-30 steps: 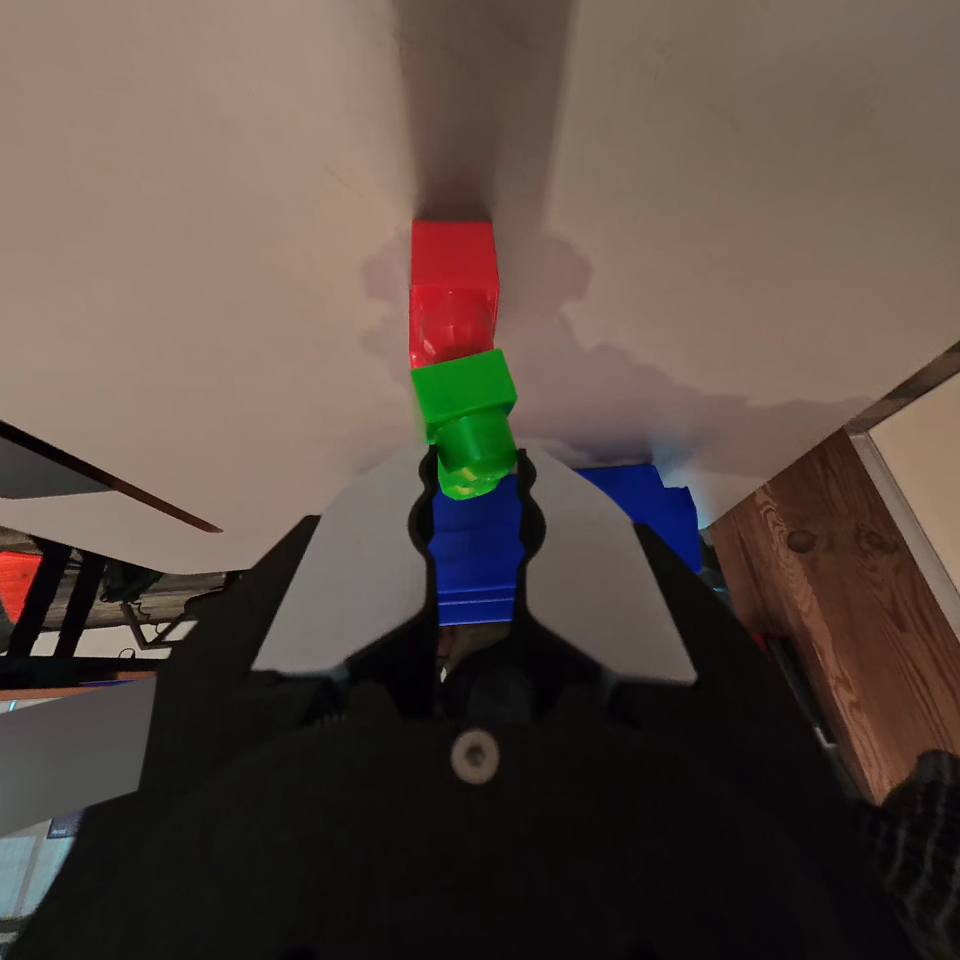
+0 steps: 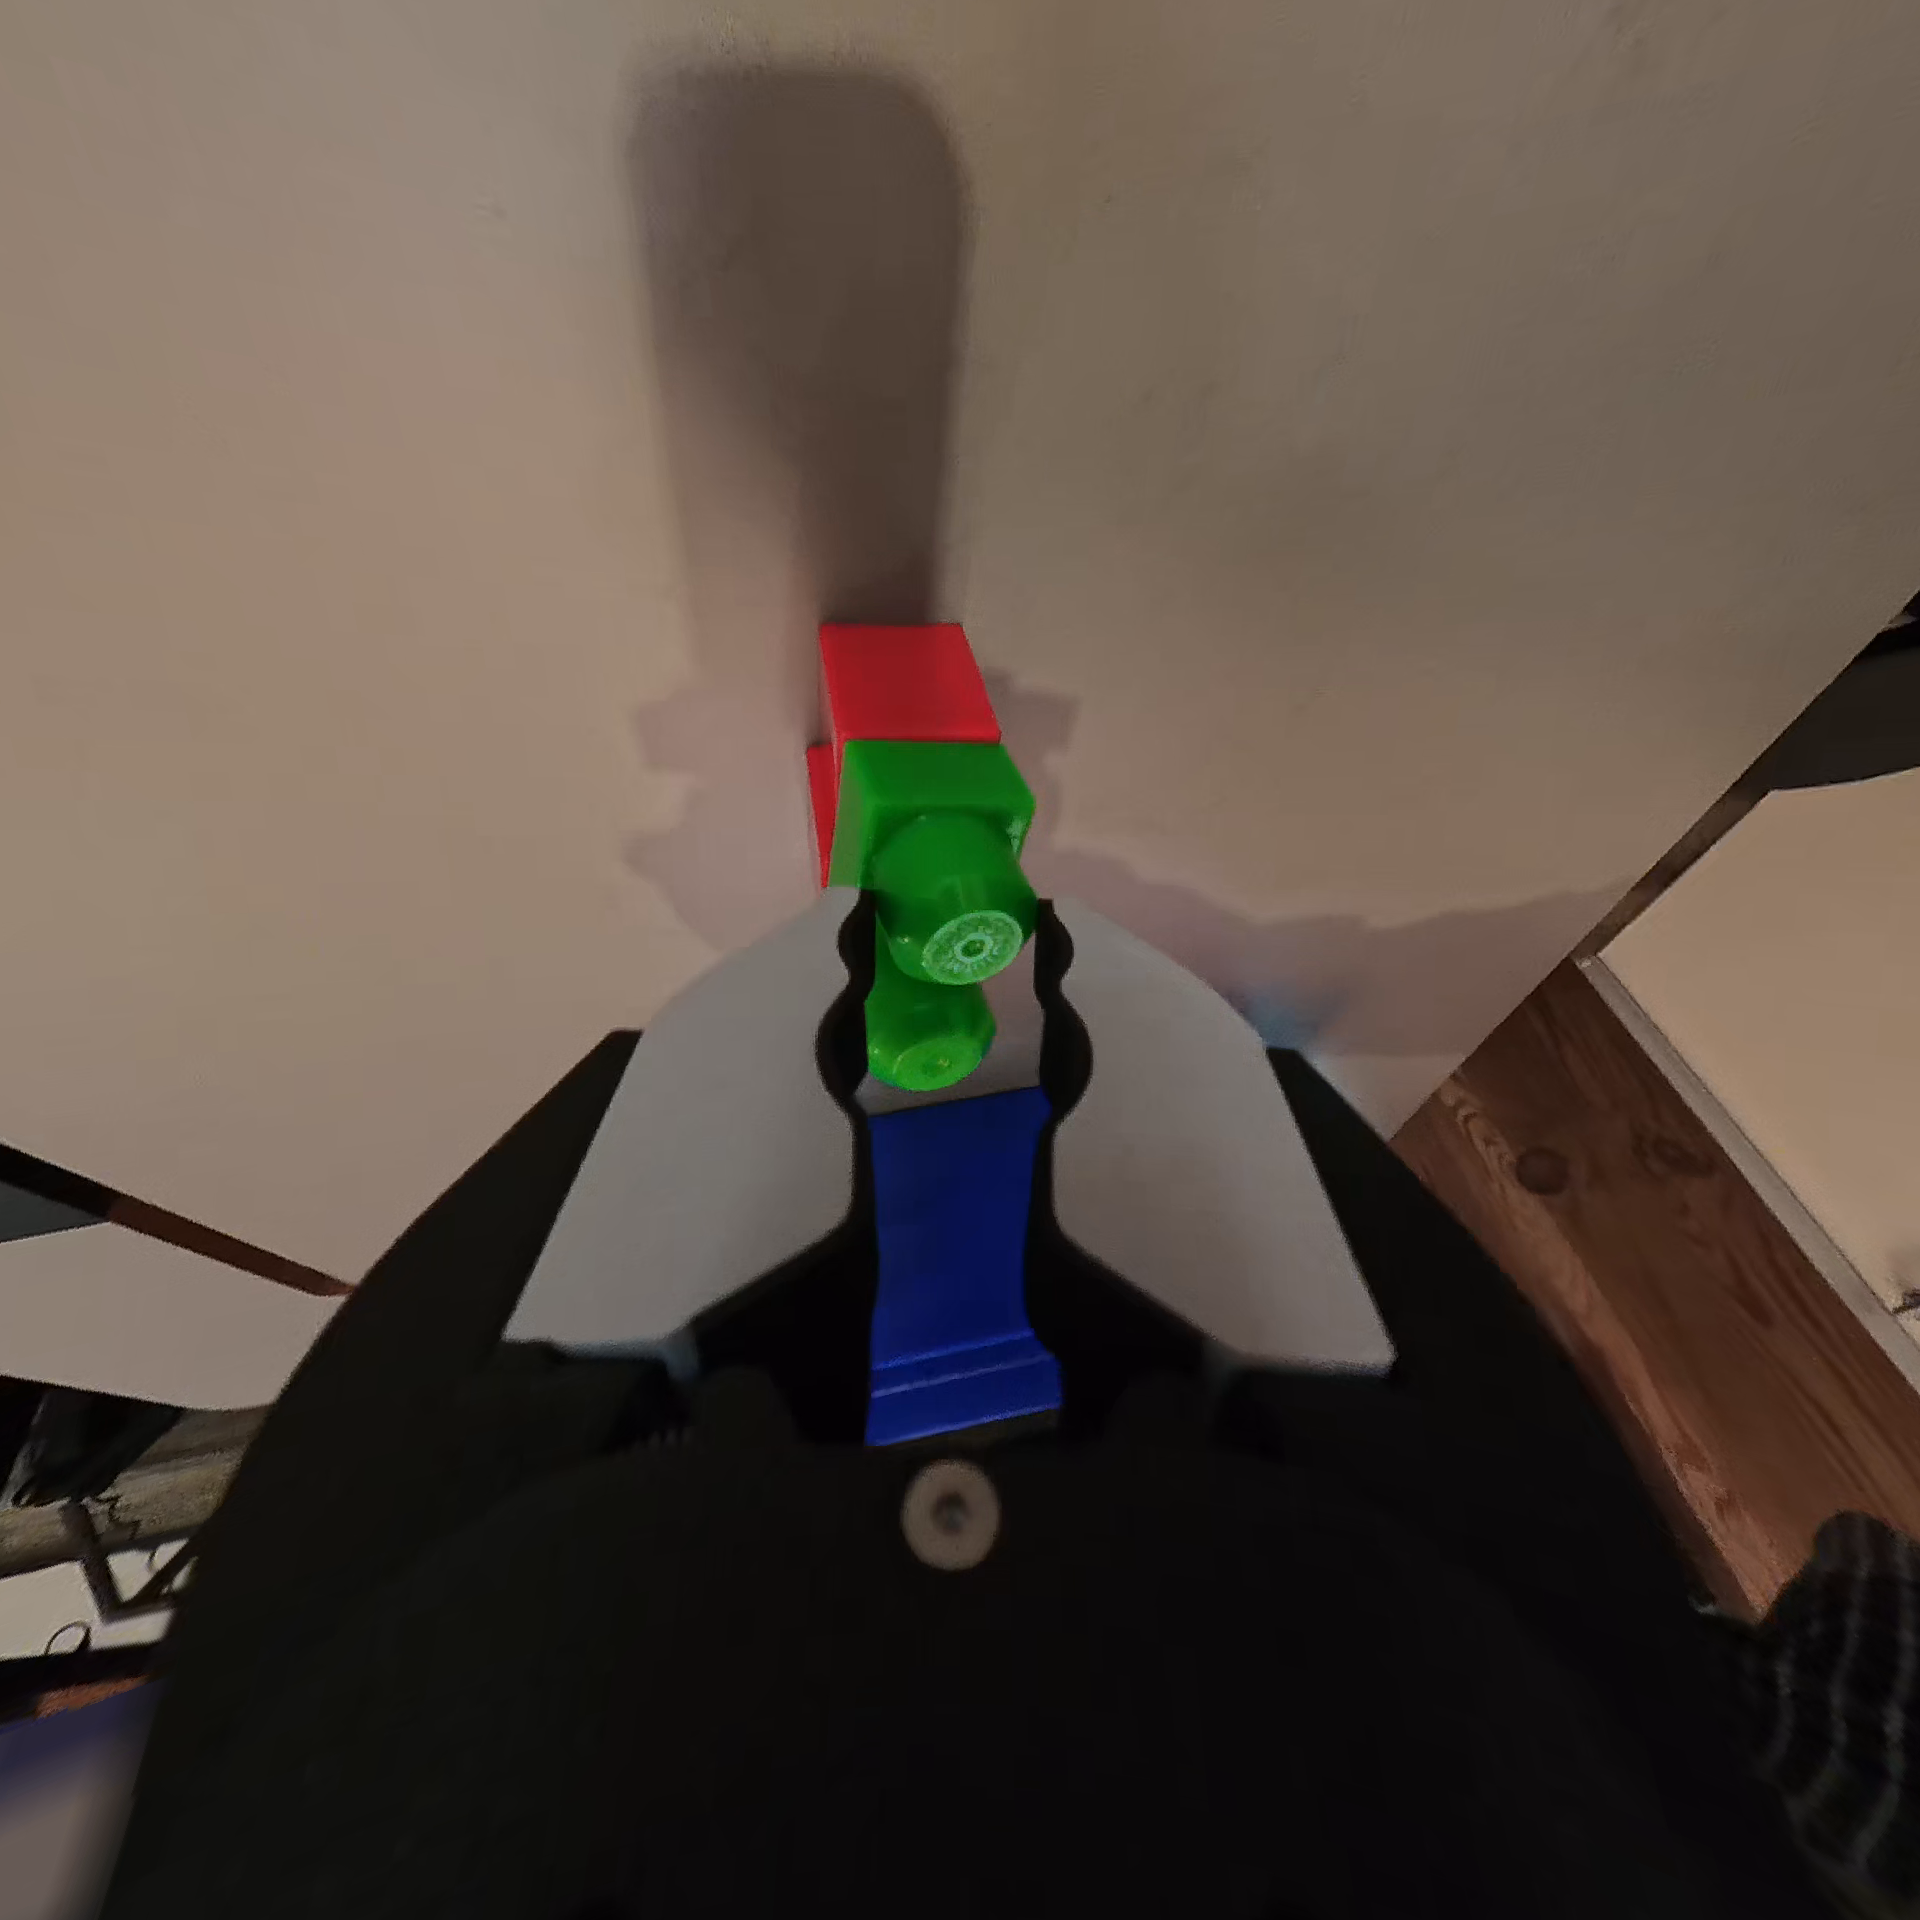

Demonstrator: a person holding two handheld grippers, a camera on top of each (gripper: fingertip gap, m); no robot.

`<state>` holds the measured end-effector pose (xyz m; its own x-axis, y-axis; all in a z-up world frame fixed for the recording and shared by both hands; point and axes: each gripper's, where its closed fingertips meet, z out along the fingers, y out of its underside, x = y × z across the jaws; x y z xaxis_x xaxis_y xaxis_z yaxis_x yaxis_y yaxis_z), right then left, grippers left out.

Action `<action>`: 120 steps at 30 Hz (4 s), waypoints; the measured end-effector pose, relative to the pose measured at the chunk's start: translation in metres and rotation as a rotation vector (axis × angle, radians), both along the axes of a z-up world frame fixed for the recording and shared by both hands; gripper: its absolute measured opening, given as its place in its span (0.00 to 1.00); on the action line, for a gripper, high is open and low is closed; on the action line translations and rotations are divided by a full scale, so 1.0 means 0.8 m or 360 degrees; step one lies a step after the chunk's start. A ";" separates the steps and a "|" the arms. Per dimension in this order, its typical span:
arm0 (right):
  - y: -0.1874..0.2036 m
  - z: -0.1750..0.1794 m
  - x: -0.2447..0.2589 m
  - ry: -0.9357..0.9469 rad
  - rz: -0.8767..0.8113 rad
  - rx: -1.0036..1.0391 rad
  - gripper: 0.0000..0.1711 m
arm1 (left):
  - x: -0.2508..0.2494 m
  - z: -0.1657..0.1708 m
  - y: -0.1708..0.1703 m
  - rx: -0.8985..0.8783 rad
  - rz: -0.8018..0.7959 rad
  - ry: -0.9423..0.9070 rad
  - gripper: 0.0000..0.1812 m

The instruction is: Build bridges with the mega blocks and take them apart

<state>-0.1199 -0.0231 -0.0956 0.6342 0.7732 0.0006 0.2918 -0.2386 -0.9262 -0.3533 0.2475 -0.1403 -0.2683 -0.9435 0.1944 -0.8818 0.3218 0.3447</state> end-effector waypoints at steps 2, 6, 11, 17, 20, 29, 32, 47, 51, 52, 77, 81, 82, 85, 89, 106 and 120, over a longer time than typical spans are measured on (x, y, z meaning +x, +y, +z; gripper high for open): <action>-0.002 0.002 -0.001 -0.0002 0.0003 0.0001 0.38 | 0.001 0.000 0.000 -0.0007 0.0030 -0.0029 0.16; -0.005 0.004 0.002 -0.0007 -0.0012 0.0004 0.38 | 0.002 0.000 0.000 -0.0008 0.0067 -0.0081 0.16; -0.006 0.005 0.001 -0.0010 -0.0017 0.0010 0.39 | 0.002 0.001 0.000 -0.0015 0.0121 -0.0132 0.17; -0.008 0.006 0.000 -0.0013 -0.0022 0.0009 0.39 | 0.002 0.002 0.001 -0.0009 0.0149 -0.0213 0.23; -0.010 0.009 -0.001 -0.0019 -0.0023 0.0014 0.39 | 0.005 0.005 0.000 -0.0019 0.0176 -0.0289 0.25; -0.006 0.010 -0.006 -0.0031 -0.0016 0.0014 0.40 | 0.012 0.020 0.005 -0.0035 0.0268 -0.0574 0.30; -0.003 0.010 -0.011 -0.0019 0.0004 0.0020 0.40 | 0.021 0.042 0.009 -0.0060 0.0354 -0.0834 0.30; 0.000 0.014 -0.022 -0.0032 0.0067 0.0013 0.41 | 0.009 0.111 0.019 0.0239 0.0710 -0.2244 0.30; 0.002 0.017 -0.026 -0.0056 0.0082 0.0007 0.41 | 0.006 0.088 0.010 0.0123 0.0711 -0.2287 0.28; 0.002 0.018 -0.027 -0.0061 0.0083 0.0010 0.41 | 0.005 0.079 0.010 0.0103 0.0713 -0.2253 0.28; 0.008 0.015 -0.028 -0.0072 0.0080 -0.0010 0.40 | -0.008 -0.010 0.015 -0.0029 0.0957 -0.1980 0.17; 0.009 0.012 -0.030 -0.0066 0.0085 -0.0019 0.40 | -0.008 -0.012 0.015 -0.0029 0.0996 -0.1934 0.17; 0.010 0.011 -0.030 -0.0066 0.0084 -0.0022 0.40 | -0.008 -0.012 0.015 -0.0037 0.1012 -0.1927 0.17; 0.013 0.008 -0.030 -0.0065 0.0085 -0.0033 0.40 | -0.007 -0.013 0.015 -0.0021 0.1030 -0.1904 0.17; 0.018 0.009 -0.035 -0.0064 0.0106 -0.0032 0.40 | -0.007 -0.014 0.015 0.0027 0.1053 -0.1905 0.17; 0.269 -0.019 -0.183 -0.0049 0.0430 -0.0015 0.59 | -0.005 -0.013 0.014 0.0072 0.1131 -0.1919 0.17; 0.345 -0.113 -0.291 -0.0404 0.0658 -0.0228 0.43 | -0.004 -0.013 0.014 0.0044 0.1122 -0.1962 0.17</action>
<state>-0.3524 0.2531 -0.1858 0.2685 0.9632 -0.0094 0.6007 -0.1751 -0.7801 -0.3565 0.2591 -0.1510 0.2708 -0.9484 0.1649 -0.5880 -0.2986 -0.7518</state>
